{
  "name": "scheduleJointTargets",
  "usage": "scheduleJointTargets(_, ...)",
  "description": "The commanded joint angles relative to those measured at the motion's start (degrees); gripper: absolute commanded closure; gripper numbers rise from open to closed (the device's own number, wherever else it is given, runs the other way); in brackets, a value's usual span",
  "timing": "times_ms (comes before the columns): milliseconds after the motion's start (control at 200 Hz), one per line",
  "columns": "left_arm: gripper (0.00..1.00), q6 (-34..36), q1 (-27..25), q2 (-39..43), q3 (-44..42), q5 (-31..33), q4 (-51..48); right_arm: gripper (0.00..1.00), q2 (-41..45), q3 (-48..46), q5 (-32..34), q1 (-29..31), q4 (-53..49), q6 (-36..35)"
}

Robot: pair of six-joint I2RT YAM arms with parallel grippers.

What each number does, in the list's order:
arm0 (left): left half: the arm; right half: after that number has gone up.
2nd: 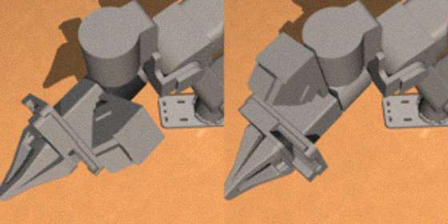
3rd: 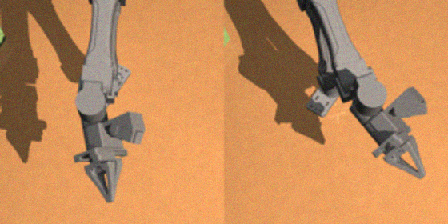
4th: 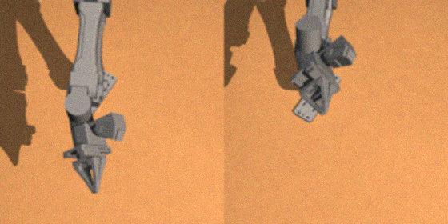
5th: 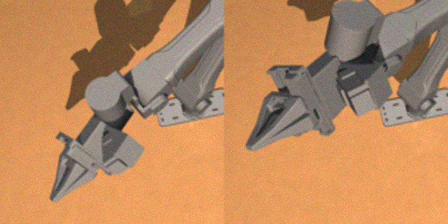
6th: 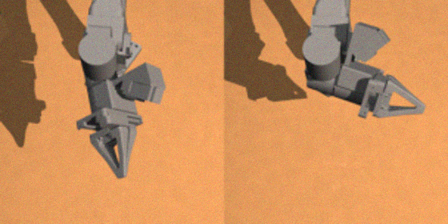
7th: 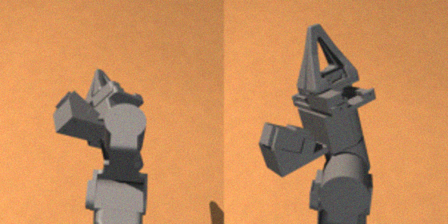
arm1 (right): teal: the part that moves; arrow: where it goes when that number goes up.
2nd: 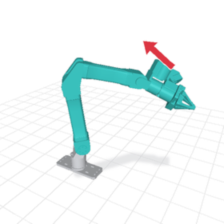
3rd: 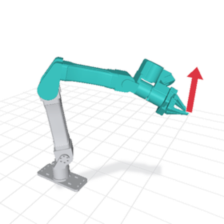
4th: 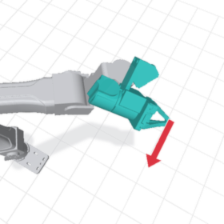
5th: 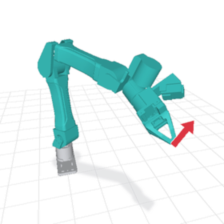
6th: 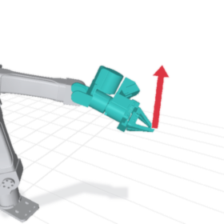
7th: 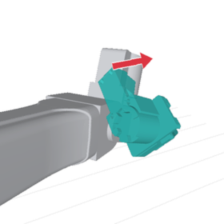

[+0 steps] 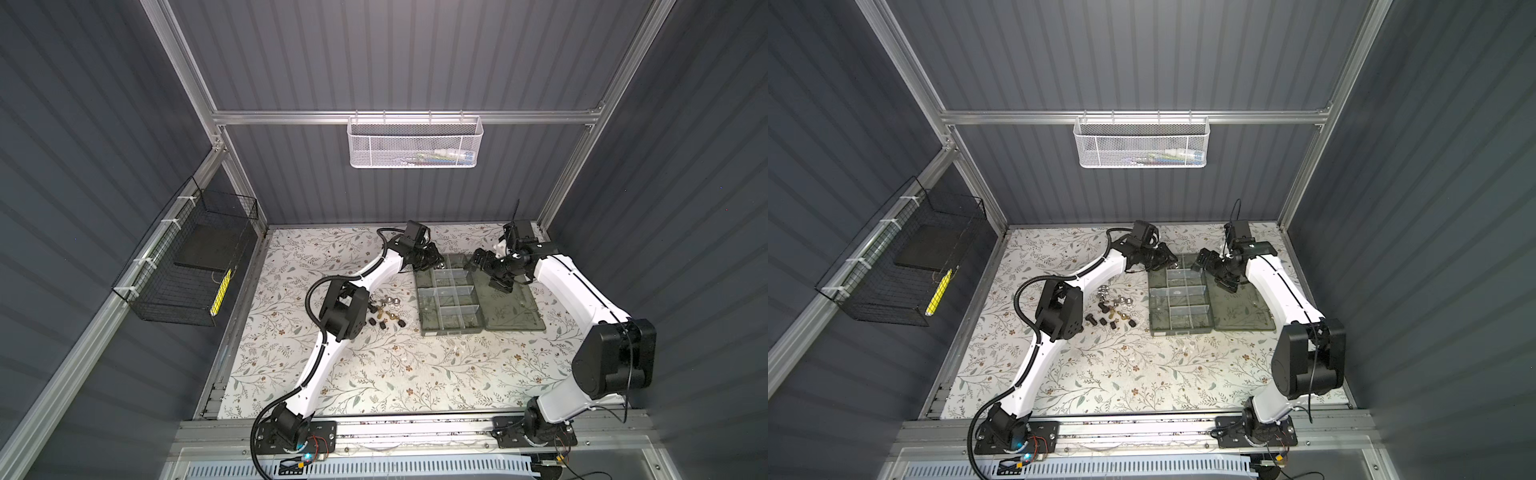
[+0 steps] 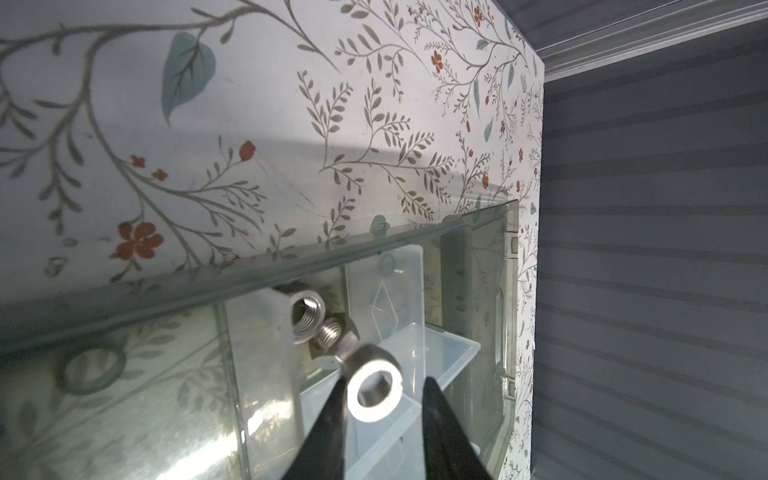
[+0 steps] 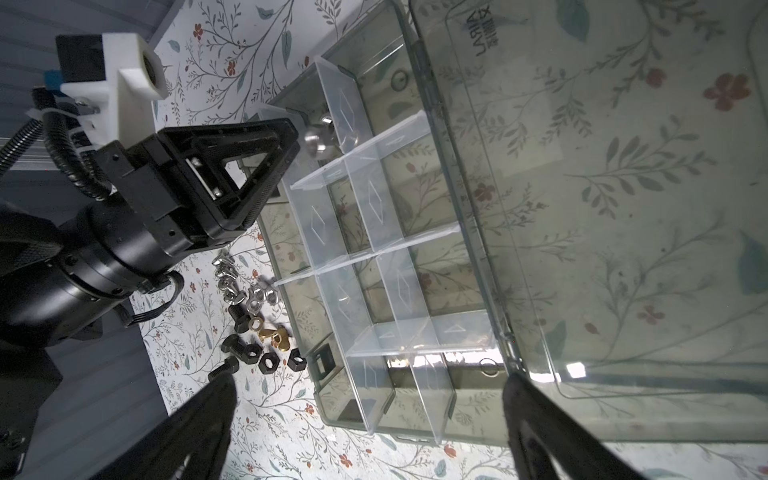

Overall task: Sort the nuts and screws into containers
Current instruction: 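Open the left gripper to drop the nut into the compartment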

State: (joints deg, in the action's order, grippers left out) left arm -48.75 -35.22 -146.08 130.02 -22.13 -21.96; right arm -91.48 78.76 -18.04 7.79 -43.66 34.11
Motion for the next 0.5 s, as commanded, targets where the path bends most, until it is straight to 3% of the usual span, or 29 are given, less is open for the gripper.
scheduleJointTargets(0,0.67,0.4,0.1,0.7,-0.8,0.6,-2.7,0.01,0.8,-0.3,-0.3,-0.4,-0.1,0.3)
scheduleJointTargets(495,0.63,0.7,0.1,3.1,1.5,0.9,-3.7,0.01,1.2,-0.4,-0.5,-0.6,0.3,1.1)
